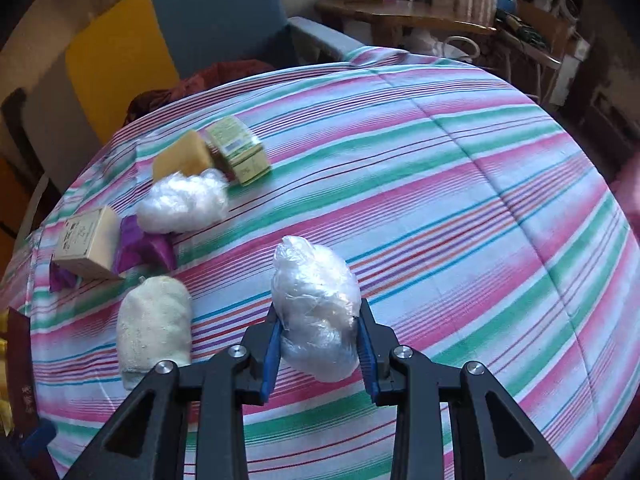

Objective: Organize objects
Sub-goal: 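Grasp the white plastic bag bundle with the right tool, then grasp the beige knit sock bundle with the left tool while the right tool holds the bag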

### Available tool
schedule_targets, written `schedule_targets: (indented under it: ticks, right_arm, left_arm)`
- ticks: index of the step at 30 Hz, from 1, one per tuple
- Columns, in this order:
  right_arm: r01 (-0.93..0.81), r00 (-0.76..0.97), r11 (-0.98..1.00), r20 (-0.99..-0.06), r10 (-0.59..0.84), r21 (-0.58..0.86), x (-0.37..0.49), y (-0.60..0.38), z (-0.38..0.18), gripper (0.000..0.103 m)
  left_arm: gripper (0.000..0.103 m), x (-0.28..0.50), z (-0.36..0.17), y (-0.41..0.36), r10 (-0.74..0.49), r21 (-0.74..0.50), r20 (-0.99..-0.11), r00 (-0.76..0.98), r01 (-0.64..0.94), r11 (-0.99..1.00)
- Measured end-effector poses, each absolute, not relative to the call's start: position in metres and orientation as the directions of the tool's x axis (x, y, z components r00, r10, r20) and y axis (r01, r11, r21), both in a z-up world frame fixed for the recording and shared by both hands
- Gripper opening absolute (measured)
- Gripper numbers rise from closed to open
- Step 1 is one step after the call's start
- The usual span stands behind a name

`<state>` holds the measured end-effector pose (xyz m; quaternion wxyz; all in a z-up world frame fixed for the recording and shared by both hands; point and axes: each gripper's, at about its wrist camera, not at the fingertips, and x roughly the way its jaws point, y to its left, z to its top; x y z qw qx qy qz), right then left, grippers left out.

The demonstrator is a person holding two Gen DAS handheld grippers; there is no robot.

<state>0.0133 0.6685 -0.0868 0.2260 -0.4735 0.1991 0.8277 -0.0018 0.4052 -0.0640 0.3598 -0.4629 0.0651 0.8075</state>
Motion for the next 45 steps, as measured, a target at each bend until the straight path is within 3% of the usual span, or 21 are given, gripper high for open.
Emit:
schedule_targets:
  ticks: [9,19,20,22,23,24,45]
  right_arm:
    - [-0.622,-0.429,-0.782,-0.854,0.293,0.045,0.019,0.682,-0.078,0.034]
    - [-0.615,-0.460,-0.786,-0.842,0.283,0.073,0.019,0.679,-0.074,0.034]
    - [-0.608,-0.465,-0.791,-0.838,0.286,0.068,0.018,0.677,-0.073,0.034]
    - [-0.598,-0.476,-0.799,-0.830,0.291,0.062,0.016,0.674,-0.071,0.034]
    - [-0.592,-0.483,-0.804,-0.827,0.288,0.065,0.016,0.673,-0.070,0.034]
    - [-0.585,-0.492,-0.808,-0.823,0.283,0.073,0.015,0.672,-0.069,0.034]
    - [-0.465,-0.567,-0.881,-0.793,0.222,0.085,0.003,0.645,-0.064,0.034]
  left_arm:
    - [0.078,-0.050,-0.082,0.483,0.463,-0.141,-0.803,-0.376,-0.635,-0.760]
    - [0.078,-0.051,-0.106,0.509,0.461,-0.097,-0.785,-0.413,-0.653,-0.751]
    - [0.076,-0.049,-0.108,0.508,0.475,-0.102,-0.778,-0.411,-0.664,-0.741]
    - [0.065,-0.047,-0.112,0.504,0.519,-0.139,-0.764,-0.383,-0.688,-0.713]
    - [0.054,-0.045,-0.113,0.502,0.548,-0.164,-0.753,-0.364,-0.702,-0.693]
    - [0.051,-0.042,-0.111,0.500,0.565,-0.171,-0.742,-0.361,-0.713,-0.680]
    - [0.049,-0.008,-0.096,0.368,0.569,-0.221,-0.690,-0.447,-0.618,-0.755]
